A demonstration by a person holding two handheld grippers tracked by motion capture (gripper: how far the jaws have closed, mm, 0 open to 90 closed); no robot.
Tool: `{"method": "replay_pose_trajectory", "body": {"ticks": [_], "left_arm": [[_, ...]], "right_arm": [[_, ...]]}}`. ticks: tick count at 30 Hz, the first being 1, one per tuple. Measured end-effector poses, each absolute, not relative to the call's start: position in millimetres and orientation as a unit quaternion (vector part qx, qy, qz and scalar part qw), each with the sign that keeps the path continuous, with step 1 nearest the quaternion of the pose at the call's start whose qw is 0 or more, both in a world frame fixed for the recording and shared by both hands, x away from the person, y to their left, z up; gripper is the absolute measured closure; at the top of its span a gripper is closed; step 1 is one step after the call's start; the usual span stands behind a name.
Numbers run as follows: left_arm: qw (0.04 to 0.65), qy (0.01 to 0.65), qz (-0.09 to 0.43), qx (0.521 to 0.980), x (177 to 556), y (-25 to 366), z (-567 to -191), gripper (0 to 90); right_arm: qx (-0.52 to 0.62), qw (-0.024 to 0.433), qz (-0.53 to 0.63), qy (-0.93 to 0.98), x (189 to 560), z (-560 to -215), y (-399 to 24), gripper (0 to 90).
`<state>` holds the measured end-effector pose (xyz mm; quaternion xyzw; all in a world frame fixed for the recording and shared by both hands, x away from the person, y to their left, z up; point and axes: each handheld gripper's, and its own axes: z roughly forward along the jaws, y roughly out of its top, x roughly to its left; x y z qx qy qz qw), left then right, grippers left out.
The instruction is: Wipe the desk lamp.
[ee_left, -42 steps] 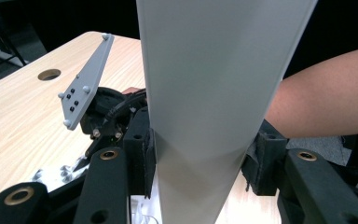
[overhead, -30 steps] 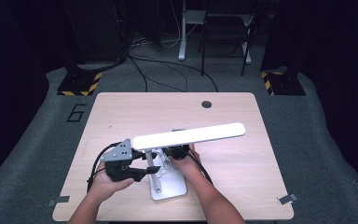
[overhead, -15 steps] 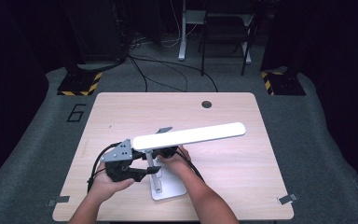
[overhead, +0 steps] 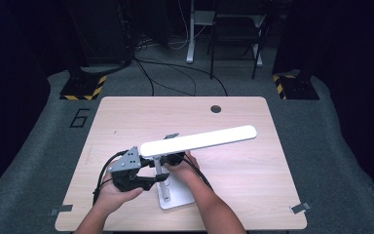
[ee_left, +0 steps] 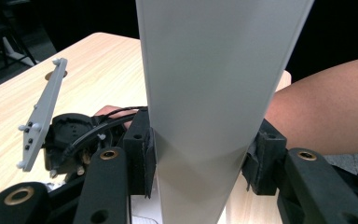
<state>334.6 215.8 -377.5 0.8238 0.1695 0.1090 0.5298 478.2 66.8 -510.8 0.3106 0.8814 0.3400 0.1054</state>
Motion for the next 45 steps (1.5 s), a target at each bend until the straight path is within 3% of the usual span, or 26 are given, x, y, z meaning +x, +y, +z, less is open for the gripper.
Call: {"method": "replay_pose_trajectory", "body": {"ticks": [15,20,34,45], "left_arm": [[0.530,0.172,0.108,0.823,333.8,216.0,-377.8,52.9],[0.529,0.171,0.105,0.825,334.6,215.8,-377.5,52.9],[0.533,0.172,0.103,0.822,335.3,215.7,-378.6,52.8],[0.531,0.168,0.107,0.823,334.7,214.3,-378.8,52.8]], "right_arm": [[0.351,0.125,0.318,0.872,484.2,-507.4,14.4,81.3],[0.354,0.137,0.321,0.868,482.3,-508.4,20.4,81.3],[0.321,0.102,0.333,0.881,475.0,-507.4,72.0,81.4],[0.340,0.097,0.352,0.867,473.0,-509.7,76.2,80.9]]}}
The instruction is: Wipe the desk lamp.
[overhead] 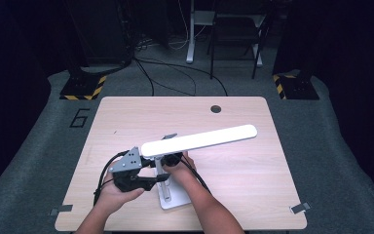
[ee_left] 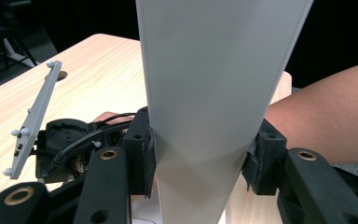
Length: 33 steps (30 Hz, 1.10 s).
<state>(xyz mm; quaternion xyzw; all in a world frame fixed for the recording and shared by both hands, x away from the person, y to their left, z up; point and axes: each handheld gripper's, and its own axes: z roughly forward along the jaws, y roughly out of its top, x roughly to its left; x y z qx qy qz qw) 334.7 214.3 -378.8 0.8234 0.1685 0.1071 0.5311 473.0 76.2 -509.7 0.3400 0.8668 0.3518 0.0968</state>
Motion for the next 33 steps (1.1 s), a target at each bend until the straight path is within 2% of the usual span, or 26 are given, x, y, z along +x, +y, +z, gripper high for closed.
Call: {"method": "replay_pose_trajectory", "body": {"ticks": [3,13,16,25,33], "left_arm": [[0.532,0.170,0.108,0.822,334.4,213.4,-378.9,52.8],[0.528,0.182,0.117,0.821,330.6,211.9,-378.2,52.9],[0.528,0.183,0.118,0.821,330.0,212.5,-378.4,52.9],[0.525,0.184,0.119,0.822,330.1,212.4,-377.4,52.9],[0.521,0.190,0.126,0.822,333.9,214.6,-376.3,52.8]], "right_arm": [[0.333,0.084,0.348,0.872,474.7,-508.8,75.1,80.9],[0.327,0.094,0.337,0.878,476.5,-507.7,65.9,81.0],[0.325,0.114,0.326,0.880,479.3,-506.8,51.4,81.0],[0.359,0.134,0.310,0.870,484.8,-504.1,10.1,80.9],[0.392,0.123,0.314,0.856,486.7,-502.0,-12.1,80.1]]}}
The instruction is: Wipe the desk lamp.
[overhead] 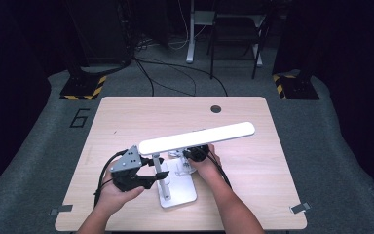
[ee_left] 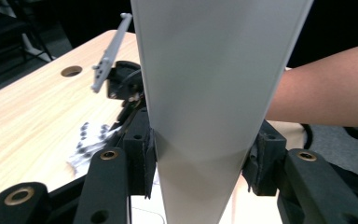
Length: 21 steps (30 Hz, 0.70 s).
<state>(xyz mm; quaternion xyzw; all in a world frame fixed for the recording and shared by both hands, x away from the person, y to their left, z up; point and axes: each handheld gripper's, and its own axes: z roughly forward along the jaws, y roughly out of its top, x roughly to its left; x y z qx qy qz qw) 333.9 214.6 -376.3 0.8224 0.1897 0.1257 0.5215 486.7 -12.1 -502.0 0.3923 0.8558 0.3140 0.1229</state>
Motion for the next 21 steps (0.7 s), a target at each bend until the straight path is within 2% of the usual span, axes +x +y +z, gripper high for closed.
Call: {"method": "replay_pose_trajectory", "body": {"ticks": [12,21], "left_arm": [[0.530,0.193,0.132,0.815,338.7,214.7,-379.9,52.8],[0.530,0.194,0.130,0.815,337.2,215.2,-380.6,52.8]], "right_arm": [[0.408,0.115,0.343,0.838,478.8,-510.3,-20.9,80.7],[0.403,0.121,0.345,0.839,451.1,-511.7,-28.2,81.1]]}}
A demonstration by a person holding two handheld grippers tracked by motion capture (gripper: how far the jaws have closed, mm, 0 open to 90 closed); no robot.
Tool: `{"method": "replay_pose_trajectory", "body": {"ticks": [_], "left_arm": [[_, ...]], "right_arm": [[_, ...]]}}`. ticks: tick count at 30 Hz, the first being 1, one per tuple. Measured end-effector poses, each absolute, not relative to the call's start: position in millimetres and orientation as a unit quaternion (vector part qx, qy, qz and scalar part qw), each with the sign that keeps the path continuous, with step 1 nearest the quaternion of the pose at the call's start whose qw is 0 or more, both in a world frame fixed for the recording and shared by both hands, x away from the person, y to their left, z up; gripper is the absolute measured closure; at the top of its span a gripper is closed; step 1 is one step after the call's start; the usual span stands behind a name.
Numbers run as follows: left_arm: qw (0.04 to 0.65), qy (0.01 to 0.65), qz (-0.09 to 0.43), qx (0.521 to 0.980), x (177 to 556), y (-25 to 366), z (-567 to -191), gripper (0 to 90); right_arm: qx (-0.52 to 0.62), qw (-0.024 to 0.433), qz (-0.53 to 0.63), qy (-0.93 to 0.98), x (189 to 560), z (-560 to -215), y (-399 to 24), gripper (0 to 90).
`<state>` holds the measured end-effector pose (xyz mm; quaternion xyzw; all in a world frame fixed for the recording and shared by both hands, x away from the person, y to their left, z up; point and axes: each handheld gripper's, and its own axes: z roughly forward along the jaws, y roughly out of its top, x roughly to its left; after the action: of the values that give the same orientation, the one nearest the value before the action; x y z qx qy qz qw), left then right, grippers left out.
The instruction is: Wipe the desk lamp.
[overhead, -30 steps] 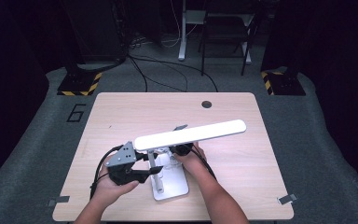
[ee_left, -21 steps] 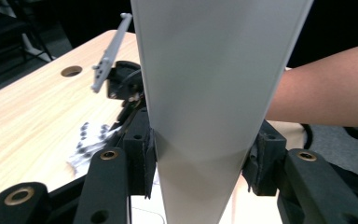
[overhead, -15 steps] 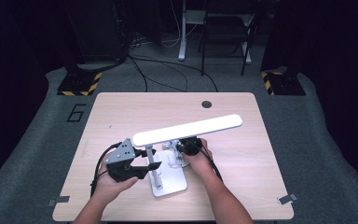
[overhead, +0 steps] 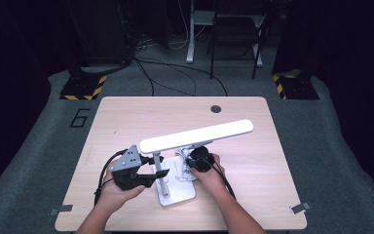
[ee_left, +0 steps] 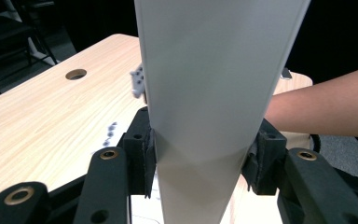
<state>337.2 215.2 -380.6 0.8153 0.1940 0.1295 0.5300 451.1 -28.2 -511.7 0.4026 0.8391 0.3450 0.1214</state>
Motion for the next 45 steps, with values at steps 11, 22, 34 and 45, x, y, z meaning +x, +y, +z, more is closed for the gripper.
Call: {"method": "replay_pose_trajectory", "body": {"ticks": [11,22,34,45], "left_arm": [[0.530,0.197,0.132,0.814,336.8,214.6,-380.9,52.8],[0.533,0.193,0.129,0.814,337.2,214.8,-381.8,52.8],[0.531,0.192,0.128,0.815,337.2,214.5,-381.4,52.8],[0.534,0.192,0.126,0.813,336.7,214.7,-382.2,52.8]], "right_arm": [[0.377,0.113,0.357,0.847,396.0,-513.8,-50.7,81.2],[0.354,0.109,0.348,0.861,362.8,-511.8,-63.4,81.0],[0.387,0.118,0.356,0.843,409.5,-514.2,-43.2,80.9],[0.403,0.121,0.364,0.831,453.1,-515.1,-27.5,79.5]]}}
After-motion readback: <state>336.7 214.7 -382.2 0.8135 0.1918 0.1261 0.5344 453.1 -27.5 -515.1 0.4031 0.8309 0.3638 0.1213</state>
